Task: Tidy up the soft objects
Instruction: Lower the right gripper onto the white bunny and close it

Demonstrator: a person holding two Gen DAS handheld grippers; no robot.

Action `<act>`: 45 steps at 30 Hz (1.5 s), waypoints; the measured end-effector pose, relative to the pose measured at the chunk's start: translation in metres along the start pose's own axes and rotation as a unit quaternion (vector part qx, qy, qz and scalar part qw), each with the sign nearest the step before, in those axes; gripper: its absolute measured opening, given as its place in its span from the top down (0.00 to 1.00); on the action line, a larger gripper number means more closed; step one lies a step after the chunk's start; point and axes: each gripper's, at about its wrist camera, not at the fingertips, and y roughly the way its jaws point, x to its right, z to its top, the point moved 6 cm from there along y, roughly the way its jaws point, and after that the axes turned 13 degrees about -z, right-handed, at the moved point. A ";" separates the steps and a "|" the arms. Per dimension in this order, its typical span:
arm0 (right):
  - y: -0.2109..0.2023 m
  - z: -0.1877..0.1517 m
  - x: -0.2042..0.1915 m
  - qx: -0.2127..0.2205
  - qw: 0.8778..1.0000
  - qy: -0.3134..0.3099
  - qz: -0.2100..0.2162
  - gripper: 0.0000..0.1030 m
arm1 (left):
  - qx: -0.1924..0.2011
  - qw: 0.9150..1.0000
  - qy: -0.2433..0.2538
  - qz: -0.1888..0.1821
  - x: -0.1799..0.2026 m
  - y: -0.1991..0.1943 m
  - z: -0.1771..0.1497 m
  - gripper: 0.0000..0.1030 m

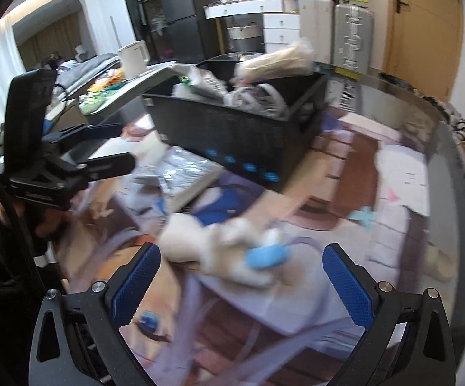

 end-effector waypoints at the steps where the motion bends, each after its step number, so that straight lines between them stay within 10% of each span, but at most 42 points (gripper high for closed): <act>1: 0.000 0.000 -0.004 -0.002 1.000 -0.002 0.002 0.01 | 0.000 1.000 0.000 0.000 0.000 0.000 0.000 0.00; 39: 0.030 0.004 -0.016 -0.036 0.996 0.000 -0.083 0.01 | -0.004 1.000 0.005 0.001 0.004 0.003 -0.004 0.00; 45: 0.029 0.003 -0.015 -0.034 0.996 0.000 -0.077 0.14 | -0.005 1.000 0.006 0.000 0.005 0.003 -0.004 0.00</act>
